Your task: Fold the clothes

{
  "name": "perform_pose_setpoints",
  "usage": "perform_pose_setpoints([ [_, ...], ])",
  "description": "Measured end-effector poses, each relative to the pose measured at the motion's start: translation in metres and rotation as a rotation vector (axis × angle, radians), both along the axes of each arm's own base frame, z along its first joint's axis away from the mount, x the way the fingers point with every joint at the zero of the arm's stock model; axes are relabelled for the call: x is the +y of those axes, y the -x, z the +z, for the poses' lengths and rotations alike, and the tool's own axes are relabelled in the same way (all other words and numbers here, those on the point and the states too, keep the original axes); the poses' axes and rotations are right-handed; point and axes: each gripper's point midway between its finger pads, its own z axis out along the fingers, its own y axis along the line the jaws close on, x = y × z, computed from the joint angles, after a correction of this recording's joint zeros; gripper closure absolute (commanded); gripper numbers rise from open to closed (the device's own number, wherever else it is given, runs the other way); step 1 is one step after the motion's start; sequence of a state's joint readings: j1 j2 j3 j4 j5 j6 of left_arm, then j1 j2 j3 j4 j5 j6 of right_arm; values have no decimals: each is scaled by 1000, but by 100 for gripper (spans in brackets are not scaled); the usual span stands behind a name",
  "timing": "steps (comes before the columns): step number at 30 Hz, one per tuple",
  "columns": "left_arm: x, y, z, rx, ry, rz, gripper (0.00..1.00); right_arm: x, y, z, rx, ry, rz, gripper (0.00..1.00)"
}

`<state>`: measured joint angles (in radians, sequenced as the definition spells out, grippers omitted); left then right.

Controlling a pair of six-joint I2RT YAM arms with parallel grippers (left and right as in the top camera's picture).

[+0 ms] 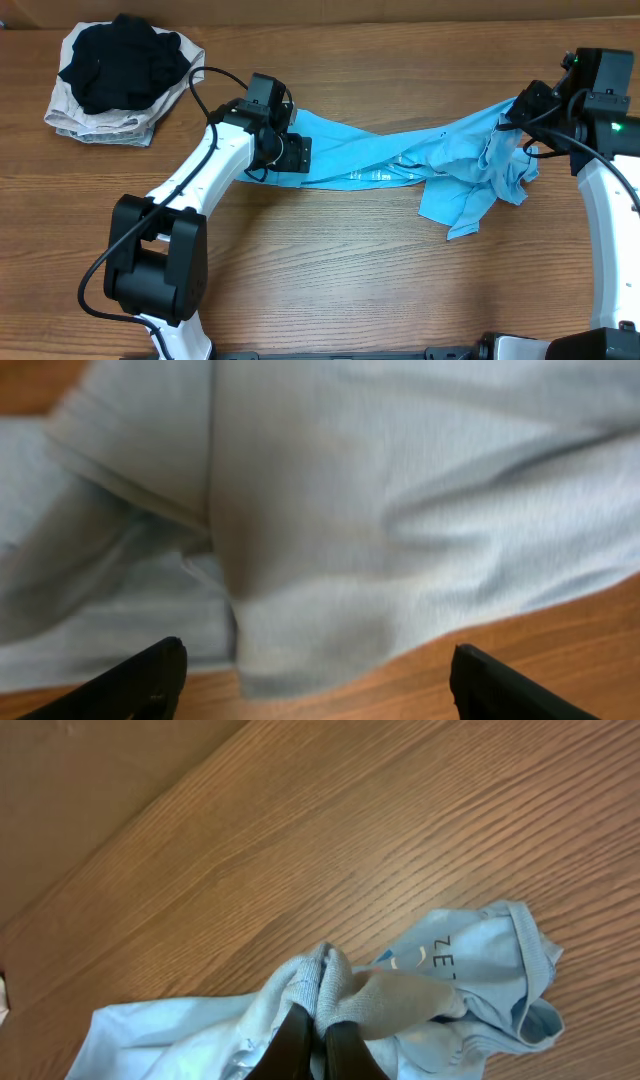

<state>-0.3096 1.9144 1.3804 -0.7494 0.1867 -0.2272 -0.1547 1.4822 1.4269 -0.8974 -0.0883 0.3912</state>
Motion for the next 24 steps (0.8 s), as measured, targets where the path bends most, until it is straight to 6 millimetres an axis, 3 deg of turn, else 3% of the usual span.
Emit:
perform_pose_setpoints([
  [7,2,13,-6,38,-33,-42,15,0,1,-1,4,-1,0,96],
  [19,11,3,-10,-11,-96,-36,18,0,2,-1,8,-1,0,96],
  [24,12,3,-31,25,-109,-38,23,0,1,-1,8,0,-1,96],
])
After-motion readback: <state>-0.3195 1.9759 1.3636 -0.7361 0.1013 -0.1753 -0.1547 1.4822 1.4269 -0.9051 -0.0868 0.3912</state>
